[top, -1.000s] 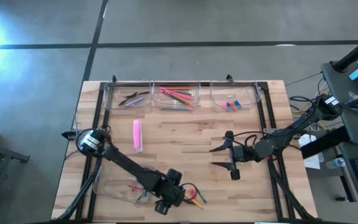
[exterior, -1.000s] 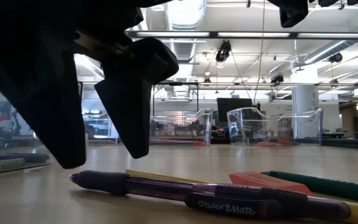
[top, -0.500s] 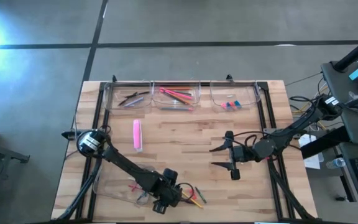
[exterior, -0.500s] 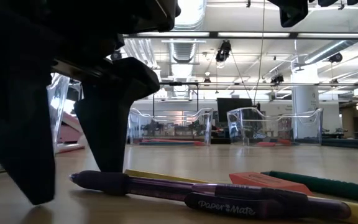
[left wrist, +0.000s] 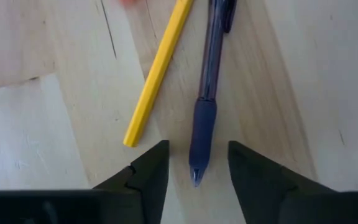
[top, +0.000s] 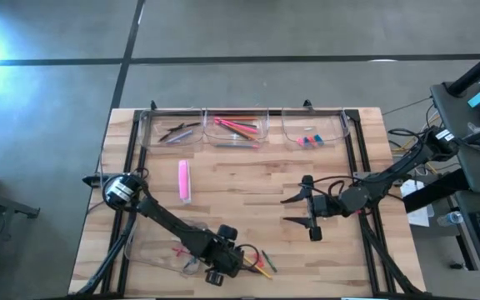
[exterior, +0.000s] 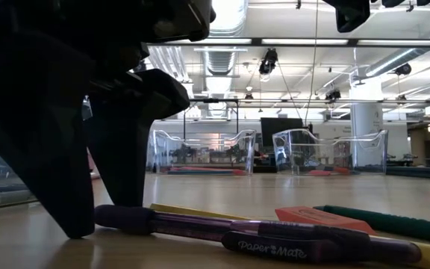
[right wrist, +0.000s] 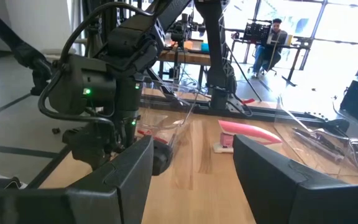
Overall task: Sort crayons/erasers/pens/pencils in bins
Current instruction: Put the purple pen into the top left transparent bin
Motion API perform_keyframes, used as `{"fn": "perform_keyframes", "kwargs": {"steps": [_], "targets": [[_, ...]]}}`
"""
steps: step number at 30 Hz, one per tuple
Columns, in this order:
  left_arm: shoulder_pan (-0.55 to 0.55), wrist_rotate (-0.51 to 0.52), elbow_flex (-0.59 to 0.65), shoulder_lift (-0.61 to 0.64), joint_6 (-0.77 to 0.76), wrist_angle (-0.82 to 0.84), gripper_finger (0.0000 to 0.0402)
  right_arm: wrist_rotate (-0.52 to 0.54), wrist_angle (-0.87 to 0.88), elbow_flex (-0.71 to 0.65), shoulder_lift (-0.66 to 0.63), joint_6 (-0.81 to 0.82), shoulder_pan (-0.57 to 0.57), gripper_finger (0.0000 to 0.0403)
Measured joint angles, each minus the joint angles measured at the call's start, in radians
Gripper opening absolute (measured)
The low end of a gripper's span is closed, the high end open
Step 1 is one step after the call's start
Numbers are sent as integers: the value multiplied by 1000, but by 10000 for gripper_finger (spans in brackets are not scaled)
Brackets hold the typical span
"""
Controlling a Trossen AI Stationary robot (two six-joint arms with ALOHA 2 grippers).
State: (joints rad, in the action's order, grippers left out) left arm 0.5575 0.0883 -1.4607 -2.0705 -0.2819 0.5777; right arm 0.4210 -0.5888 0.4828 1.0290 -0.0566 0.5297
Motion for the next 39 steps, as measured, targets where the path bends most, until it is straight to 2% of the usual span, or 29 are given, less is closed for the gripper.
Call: {"fn": "perform_keyframes", "kwargs": {"steps": [6, 35, 39], "targets": [[0, -8, 7, 0, 1, -17, 137, 0, 0, 0, 0, -5, 0, 210], [13, -24, 9, -2, 30, -22, 136, 0, 1, 0, 0, 1, 0, 210], [14, -27, 9, -2, 34, -22, 121, 0, 1, 0, 0, 2, 0, 210]]}}
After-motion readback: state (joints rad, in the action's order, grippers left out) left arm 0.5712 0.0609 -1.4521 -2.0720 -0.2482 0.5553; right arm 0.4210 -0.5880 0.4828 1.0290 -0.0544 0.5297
